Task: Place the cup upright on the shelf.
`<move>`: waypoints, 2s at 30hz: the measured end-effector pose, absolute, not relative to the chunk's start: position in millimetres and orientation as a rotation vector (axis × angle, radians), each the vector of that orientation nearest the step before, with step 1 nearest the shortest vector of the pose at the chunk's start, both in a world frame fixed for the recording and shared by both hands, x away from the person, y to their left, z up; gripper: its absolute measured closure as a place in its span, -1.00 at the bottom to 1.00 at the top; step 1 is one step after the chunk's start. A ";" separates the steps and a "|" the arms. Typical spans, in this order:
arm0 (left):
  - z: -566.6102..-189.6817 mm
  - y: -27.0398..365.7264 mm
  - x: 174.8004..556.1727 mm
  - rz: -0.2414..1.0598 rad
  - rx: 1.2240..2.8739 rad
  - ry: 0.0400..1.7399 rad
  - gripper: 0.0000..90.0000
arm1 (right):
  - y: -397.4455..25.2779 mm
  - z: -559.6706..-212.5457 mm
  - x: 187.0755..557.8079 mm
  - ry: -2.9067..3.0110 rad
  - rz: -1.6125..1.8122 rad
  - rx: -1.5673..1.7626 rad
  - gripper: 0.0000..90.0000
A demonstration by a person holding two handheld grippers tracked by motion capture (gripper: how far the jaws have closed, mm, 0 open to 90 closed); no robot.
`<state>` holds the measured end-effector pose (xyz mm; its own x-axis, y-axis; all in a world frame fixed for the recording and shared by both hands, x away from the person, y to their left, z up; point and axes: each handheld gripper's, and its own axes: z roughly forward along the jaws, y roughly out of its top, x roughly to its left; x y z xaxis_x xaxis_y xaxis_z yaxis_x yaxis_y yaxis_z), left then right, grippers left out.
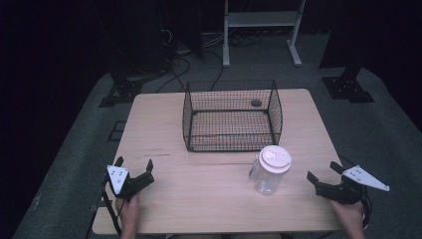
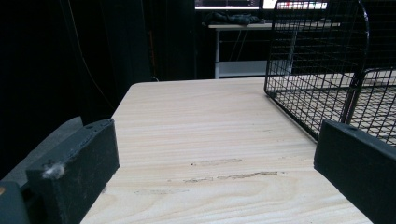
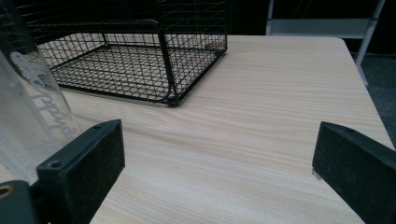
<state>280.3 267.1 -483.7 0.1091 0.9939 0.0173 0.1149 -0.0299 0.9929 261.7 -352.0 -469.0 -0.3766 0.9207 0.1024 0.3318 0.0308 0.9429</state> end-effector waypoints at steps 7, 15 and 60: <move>-483.7 266.7 280.0 1.089 1.363 1.199 -1.00 | -347.5 -460.4 261.5 1.765 1.374 1.240 -0.97; -483.6 266.4 279.6 1.089 1.364 1.195 -1.00 | -339.2 -450.1 254.6 1.791 1.402 1.197 -0.97; -483.4 267.2 278.9 1.088 1.355 1.191 -1.00 | -275.4 -412.0 222.5 1.919 1.535 0.977 -0.97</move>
<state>278.9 267.2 -483.4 0.1141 0.9933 0.0157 0.1054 -0.0278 0.9940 222.5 -275.4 -412.0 -0.6222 0.7808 0.0567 0.2269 0.1106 0.9676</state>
